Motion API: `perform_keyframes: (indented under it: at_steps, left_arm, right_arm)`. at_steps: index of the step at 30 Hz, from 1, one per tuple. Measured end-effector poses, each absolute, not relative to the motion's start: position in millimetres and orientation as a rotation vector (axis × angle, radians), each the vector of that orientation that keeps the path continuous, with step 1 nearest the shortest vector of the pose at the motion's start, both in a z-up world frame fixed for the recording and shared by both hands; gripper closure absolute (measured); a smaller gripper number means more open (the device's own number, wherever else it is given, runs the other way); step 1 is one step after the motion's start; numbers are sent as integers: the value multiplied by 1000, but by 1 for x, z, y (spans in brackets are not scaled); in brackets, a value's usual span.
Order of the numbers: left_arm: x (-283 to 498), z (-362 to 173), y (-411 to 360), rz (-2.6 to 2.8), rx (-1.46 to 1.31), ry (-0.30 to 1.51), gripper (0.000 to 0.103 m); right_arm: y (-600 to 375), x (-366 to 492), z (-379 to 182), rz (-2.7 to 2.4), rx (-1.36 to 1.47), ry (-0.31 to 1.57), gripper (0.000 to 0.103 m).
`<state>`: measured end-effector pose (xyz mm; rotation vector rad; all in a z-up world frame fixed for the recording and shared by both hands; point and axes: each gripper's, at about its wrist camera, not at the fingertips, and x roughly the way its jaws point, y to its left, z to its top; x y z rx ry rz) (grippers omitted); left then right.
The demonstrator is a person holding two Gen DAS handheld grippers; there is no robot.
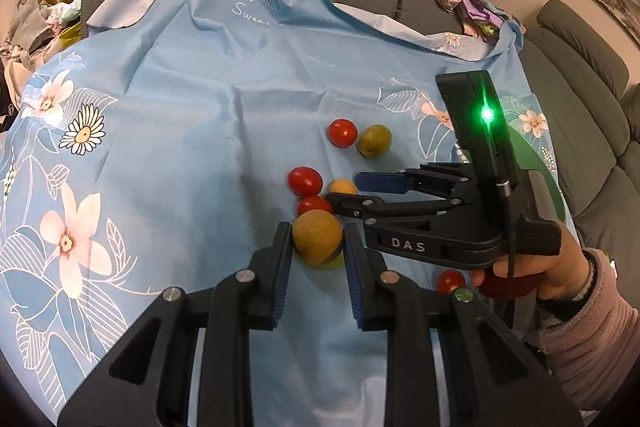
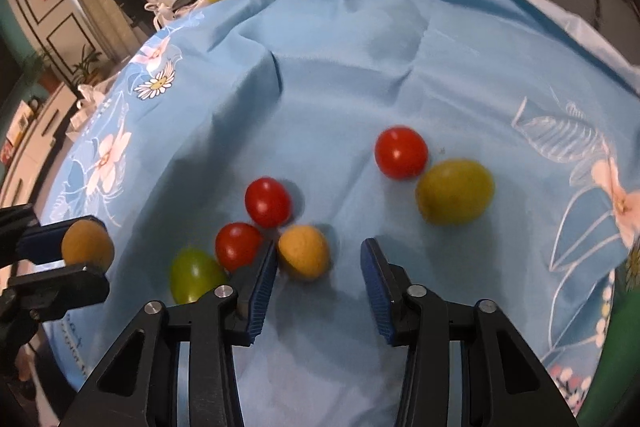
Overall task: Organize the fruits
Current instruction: 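Grasp a small yellow-orange fruit with the left tool while the right tool grasps another, then carry both small fruits over the green bowl and open both tools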
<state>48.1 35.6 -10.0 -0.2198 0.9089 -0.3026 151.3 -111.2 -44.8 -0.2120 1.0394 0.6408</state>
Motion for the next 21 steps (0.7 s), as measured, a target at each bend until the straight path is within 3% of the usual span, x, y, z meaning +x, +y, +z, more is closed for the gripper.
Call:
perform_keyframes:
  at_steps: [2,9,21]
  left_arm:
    - [49,-11,36,-299,-219,913,78]
    - [48,-9,33,-310,-212,912,78]
    - [36,10,-3,-352,-162,901,78]
  right_arm:
    - [-107,151,-45,652,-229,1035,75]
    - [-102,144,-42,643,-246,1010,75]
    - [-181,89,12,623,3,857,75]
